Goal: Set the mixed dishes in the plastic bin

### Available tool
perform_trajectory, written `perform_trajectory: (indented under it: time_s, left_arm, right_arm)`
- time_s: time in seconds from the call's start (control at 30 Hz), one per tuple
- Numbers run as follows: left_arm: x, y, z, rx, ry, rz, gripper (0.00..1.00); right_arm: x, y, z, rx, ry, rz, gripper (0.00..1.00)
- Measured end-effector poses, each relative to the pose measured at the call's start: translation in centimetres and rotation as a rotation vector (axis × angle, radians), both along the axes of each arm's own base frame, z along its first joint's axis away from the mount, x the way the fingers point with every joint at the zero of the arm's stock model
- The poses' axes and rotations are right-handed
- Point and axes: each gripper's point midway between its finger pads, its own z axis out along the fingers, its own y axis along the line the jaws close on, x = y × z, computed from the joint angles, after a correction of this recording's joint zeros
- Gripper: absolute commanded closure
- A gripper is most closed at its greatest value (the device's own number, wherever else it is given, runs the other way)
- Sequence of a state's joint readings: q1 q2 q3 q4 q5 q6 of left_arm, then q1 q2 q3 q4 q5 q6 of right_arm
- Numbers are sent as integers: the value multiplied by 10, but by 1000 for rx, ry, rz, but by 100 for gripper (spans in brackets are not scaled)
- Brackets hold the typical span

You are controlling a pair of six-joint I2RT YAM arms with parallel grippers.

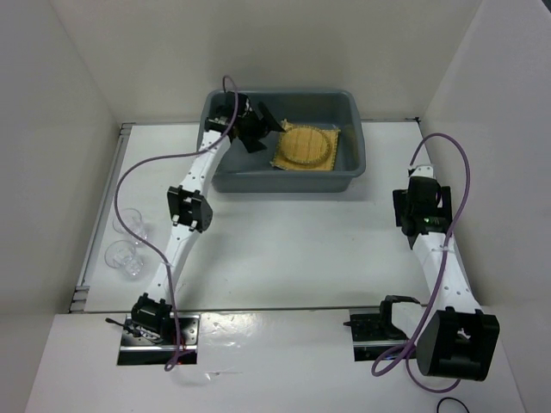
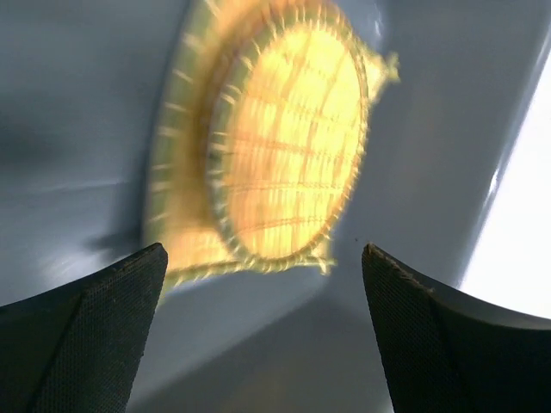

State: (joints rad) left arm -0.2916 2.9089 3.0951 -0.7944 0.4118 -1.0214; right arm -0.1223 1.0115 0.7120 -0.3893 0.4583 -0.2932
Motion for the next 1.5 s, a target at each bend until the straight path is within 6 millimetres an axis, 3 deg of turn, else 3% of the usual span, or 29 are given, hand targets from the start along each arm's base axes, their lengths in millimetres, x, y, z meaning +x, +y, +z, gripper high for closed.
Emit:
perform_trajectory:
  time_s: [0.07, 0.17, 0.27, 0.33, 0.43, 0.5, 0.67, 0.73, 0.83, 1.1, 1.4, 1.5]
  left_arm:
    - [0, 35, 28, 163, -64, 71, 0]
    - [-20, 105, 107, 443, -180, 197, 0]
    - [-67, 178, 199, 618, -263, 339, 0]
    - [-110, 224, 235, 690, -251, 456, 0]
    - [-162, 283, 219, 808, -125, 580, 0]
    - [-189, 308, 183, 850, -14, 591, 0]
    - [-242, 348, 34, 917, 358, 522, 0]
    - [-269, 354, 1, 931, 469, 489, 0]
    - [-278, 358, -12, 930, 500, 486, 0]
    - [-258, 369, -9, 886, 423, 545, 0]
    - [-264, 379, -37, 892, 486, 524, 0]
    - [-269, 379, -43, 884, 502, 517, 12]
  right_arm:
    - [1, 1, -1, 3, 4, 6, 2]
    - [3, 5, -3, 5, 9, 19, 2]
    - [7, 13, -10, 25, 30, 54, 2]
    - [8, 24, -22, 64, 72, 105, 2]
    - [11, 42, -36, 99, 127, 183, 2]
    - [10, 52, -42, 105, 159, 218, 2]
    - [4, 71, -49, 105, 220, 286, 2]
    - [4, 75, -49, 104, 223, 301, 2]
    - [5, 77, -48, 102, 218, 305, 2]
    - [5, 76, -41, 97, 190, 304, 2]
    - [5, 76, -38, 97, 179, 305, 2]
    - [5, 77, -38, 99, 179, 308, 2]
